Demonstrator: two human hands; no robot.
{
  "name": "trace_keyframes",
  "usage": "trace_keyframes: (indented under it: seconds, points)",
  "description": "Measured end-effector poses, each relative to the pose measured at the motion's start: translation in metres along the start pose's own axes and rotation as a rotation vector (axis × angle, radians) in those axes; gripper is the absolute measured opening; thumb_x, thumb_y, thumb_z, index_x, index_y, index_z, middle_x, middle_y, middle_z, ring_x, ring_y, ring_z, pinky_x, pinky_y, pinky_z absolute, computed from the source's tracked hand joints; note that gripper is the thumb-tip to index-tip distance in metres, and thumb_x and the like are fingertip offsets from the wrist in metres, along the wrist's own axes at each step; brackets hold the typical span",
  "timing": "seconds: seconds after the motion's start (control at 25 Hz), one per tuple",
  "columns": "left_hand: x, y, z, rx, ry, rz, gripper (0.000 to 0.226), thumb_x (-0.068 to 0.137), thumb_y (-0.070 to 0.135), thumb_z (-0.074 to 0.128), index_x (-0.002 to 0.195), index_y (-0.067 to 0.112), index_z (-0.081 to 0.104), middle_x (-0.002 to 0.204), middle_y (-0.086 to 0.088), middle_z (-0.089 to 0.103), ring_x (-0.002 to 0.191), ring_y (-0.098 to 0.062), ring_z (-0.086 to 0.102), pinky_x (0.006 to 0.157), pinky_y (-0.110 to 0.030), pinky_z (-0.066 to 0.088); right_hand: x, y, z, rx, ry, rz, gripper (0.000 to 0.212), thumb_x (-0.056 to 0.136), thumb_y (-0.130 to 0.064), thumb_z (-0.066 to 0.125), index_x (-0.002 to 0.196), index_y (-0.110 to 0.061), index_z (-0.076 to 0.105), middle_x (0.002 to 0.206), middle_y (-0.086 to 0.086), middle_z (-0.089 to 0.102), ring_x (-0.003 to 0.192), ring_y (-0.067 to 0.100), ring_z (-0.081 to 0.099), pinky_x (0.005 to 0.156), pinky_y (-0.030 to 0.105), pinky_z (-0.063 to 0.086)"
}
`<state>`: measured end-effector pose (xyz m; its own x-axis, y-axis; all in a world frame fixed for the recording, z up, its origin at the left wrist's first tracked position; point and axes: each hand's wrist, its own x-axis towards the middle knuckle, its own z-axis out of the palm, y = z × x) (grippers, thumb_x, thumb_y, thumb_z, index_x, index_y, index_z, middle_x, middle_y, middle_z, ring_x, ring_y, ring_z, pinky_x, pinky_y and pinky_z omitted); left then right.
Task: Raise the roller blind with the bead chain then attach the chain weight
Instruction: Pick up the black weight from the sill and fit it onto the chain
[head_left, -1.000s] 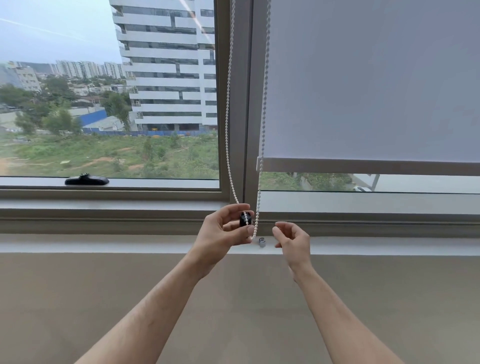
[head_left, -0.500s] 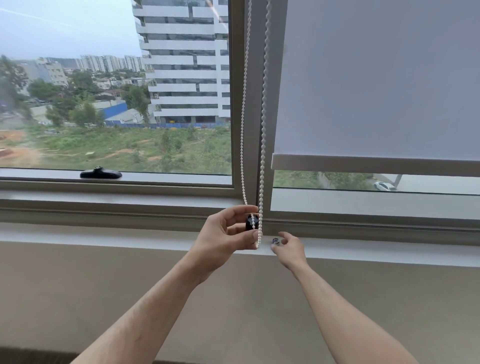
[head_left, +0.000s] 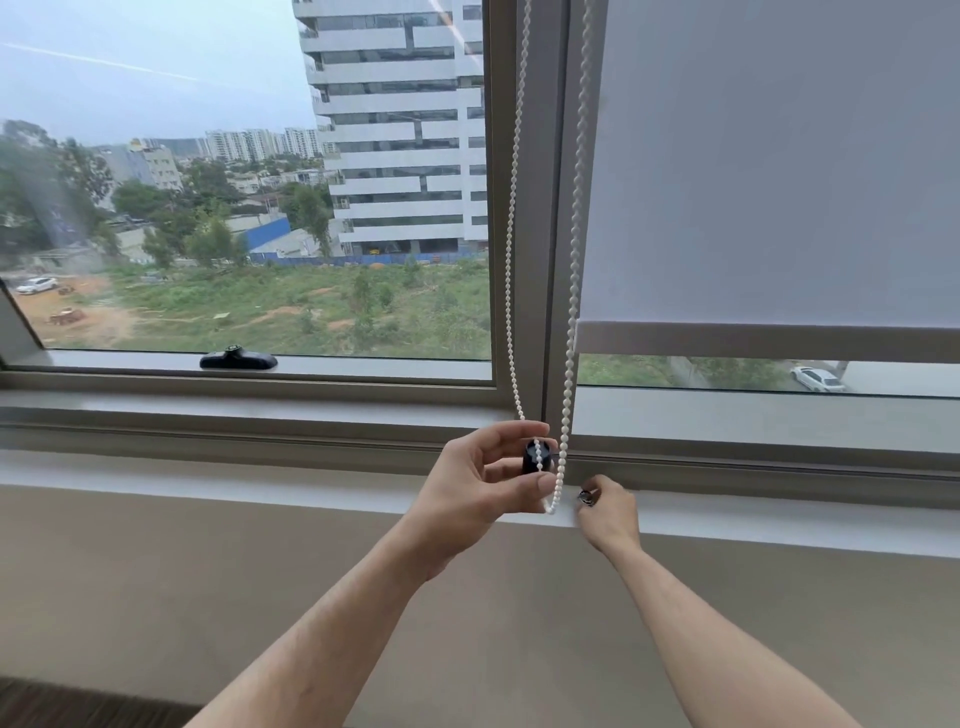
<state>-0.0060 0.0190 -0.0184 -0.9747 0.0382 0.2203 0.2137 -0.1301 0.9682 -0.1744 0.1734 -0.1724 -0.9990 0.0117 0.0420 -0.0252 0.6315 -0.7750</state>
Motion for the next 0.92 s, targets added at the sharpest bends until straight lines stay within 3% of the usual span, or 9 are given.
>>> trace_keyframes:
  seconds: [0.12, 0.24, 0.4, 0.6, 0.76, 0.92]
  points:
    - [0.003, 0.000, -0.002, -0.006, -0.011, 0.003, 0.040, 0.074, 0.006, 0.080, 0.106, 0.028, 0.073, 0.109, -0.004, 0.075, 0.092, -0.018, 0.069, 0.077, -0.038, 0.059, -0.006, -0.014, -0.003, 0.149, -0.024, 0.020, 0.017, 0.081, -0.005, 0.063, 0.096, -0.012, 0.066, 0.092, 0.005, 0.072, 0.087, 0.027, 0.069, 0.071, 0.030, 0.052]
    - [0.007, 0.001, -0.006, -0.012, -0.019, 0.005, 0.041, 0.073, 0.009, 0.081, 0.107, 0.030, 0.073, 0.113, -0.005, 0.074, 0.095, -0.018, 0.070, 0.076, -0.035, 0.059, -0.014, -0.034, -0.012, 0.301, -0.052, 0.072, 0.016, 0.079, -0.005, 0.065, 0.091, -0.014, 0.064, 0.092, 0.007, 0.073, 0.074, 0.024, 0.074, 0.069, 0.034, 0.060]
    - [0.008, -0.001, -0.007, -0.027, -0.017, -0.003, 0.044, 0.072, 0.009, 0.083, 0.110, 0.025, 0.071, 0.112, -0.006, 0.075, 0.091, -0.019, 0.071, 0.074, -0.031, 0.058, -0.027, -0.062, -0.030, 0.544, -0.149, 0.055, 0.018, 0.078, 0.003, 0.067, 0.091, -0.008, 0.062, 0.093, 0.012, 0.069, 0.049, 0.001, 0.067, 0.053, 0.019, 0.054]
    - [0.008, -0.005, -0.008, -0.034, -0.024, -0.015, 0.046, 0.076, 0.002, 0.080, 0.118, 0.014, 0.066, 0.107, -0.012, 0.075, 0.090, -0.024, 0.070, 0.080, -0.041, 0.060, -0.053, -0.099, -0.059, 0.876, -0.262, -0.068, 0.028, 0.063, -0.006, 0.068, 0.089, -0.009, 0.059, 0.087, 0.015, 0.059, 0.061, 0.015, 0.065, 0.056, 0.024, 0.053]
    - [0.005, -0.005, -0.006, -0.018, -0.013, -0.012, 0.041, 0.076, 0.004, 0.081, 0.113, 0.018, 0.070, 0.095, -0.006, 0.076, 0.083, -0.020, 0.070, 0.079, -0.042, 0.061, -0.068, -0.114, -0.079, 1.007, -0.312, -0.201, 0.026, 0.084, 0.005, 0.067, 0.096, -0.017, 0.075, 0.080, 0.001, 0.067, 0.069, 0.016, 0.069, 0.070, 0.031, 0.058]
    - [0.002, -0.003, -0.003, 0.037, 0.011, -0.006, 0.043, 0.074, 0.007, 0.083, 0.114, 0.018, 0.070, 0.091, 0.000, 0.076, 0.085, -0.017, 0.072, 0.082, -0.044, 0.061, -0.082, -0.121, -0.092, 0.964, -0.261, -0.338, 0.024, 0.082, 0.007, 0.070, 0.082, -0.017, 0.075, 0.081, 0.003, 0.074, 0.073, 0.017, 0.067, 0.070, 0.028, 0.055]
